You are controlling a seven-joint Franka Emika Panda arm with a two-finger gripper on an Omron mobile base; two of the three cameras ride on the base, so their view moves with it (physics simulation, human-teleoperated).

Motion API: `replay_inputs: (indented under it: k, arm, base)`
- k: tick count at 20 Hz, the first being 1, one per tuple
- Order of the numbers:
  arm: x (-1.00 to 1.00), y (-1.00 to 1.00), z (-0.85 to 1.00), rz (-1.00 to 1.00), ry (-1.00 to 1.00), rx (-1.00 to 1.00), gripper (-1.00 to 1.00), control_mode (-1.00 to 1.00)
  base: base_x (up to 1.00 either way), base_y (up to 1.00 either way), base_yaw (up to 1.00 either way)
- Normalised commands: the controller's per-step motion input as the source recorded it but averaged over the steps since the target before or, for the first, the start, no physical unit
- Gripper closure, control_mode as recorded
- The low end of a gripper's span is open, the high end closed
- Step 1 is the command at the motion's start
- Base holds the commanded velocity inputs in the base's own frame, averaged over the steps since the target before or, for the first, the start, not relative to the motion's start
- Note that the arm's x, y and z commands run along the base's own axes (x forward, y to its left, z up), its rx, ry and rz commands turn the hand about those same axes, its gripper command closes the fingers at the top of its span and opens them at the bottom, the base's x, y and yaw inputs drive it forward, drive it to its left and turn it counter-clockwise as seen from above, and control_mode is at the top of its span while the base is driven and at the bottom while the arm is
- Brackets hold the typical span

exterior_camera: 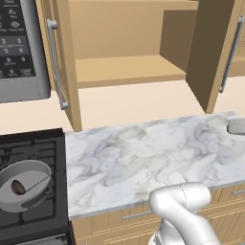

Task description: Open the cabinet and move the ladle to the pot. Then close the cabinet.

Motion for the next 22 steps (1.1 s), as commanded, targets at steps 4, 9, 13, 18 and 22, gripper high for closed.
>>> replay_inputs:
  k: [4, 9, 13, 18, 22]
  arm:
    - [0.03, -0.80, 0.16, 0.00, -0.21, 0.22, -1.00, -1.00]
    - [0.44, -0.65, 0.30, 0.00, -0.03, 0.27, -1.00, -1.00]
    - [0.85, -0.40, 0.30, 0.00, 0.00, 0.28, -1.00, -1.00]
    - [0.86, -0.20, 0.23, 0.00, 0.00, 0.27, -1.00, -1.00]
    - [0.67, -0.01, 0.15, 0.01, 0.00, 0.25, -1.00, -1.00]
  base:
    - [0.00, 0.00, 0.00]
    - [0.00, 0.00, 0.00]
    - [0.00, 0.00, 0.00]
    - [0.00, 0.00, 0.00]
    - [0.00, 0.00, 0.00]
